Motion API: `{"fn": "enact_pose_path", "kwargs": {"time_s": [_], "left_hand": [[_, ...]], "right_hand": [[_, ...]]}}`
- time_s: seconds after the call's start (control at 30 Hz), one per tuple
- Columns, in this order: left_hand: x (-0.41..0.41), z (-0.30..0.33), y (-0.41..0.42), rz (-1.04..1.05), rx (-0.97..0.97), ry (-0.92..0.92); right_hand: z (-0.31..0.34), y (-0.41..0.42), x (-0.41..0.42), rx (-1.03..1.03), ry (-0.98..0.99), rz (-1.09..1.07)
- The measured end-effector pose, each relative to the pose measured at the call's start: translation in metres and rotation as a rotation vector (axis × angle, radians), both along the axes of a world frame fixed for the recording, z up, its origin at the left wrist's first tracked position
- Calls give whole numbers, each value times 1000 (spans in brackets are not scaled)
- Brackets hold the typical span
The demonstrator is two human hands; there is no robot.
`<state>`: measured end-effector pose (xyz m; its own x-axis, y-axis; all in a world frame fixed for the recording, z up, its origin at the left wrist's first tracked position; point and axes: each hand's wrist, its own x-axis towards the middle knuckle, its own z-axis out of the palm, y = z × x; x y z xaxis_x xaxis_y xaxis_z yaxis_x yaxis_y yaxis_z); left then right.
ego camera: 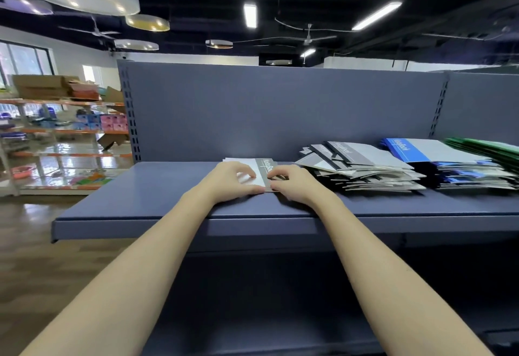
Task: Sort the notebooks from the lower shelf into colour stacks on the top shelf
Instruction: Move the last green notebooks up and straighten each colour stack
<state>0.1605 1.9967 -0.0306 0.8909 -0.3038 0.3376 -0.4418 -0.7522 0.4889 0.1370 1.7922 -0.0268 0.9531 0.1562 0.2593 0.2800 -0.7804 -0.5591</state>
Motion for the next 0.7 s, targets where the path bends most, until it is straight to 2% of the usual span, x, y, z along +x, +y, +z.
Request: {"fn": "enact_pose_path", "kwargs": {"time_s": [0.17, 0.33, 0.4, 0.47, 0.57, 0.7], "left_hand": [[2, 1, 3, -70, -20, 46], [10, 1, 9, -47, -13, 66], [7, 3, 8, -41, -70, 111], [10, 3, 7, 28, -116, 103], [15, 2, 7, 216, -43, 94], [18, 1, 5, 206, 46, 164]], "right_hand": [[-3, -2, 4, 32, 8, -52], [-2, -4, 3, 5, 62, -17], [-3, -3, 3, 13, 55, -26], [-3, -2, 4, 31, 23, -47], [-4, -1, 8, 107, 37, -90], [-6, -1, 13, 66, 78, -97]]}}
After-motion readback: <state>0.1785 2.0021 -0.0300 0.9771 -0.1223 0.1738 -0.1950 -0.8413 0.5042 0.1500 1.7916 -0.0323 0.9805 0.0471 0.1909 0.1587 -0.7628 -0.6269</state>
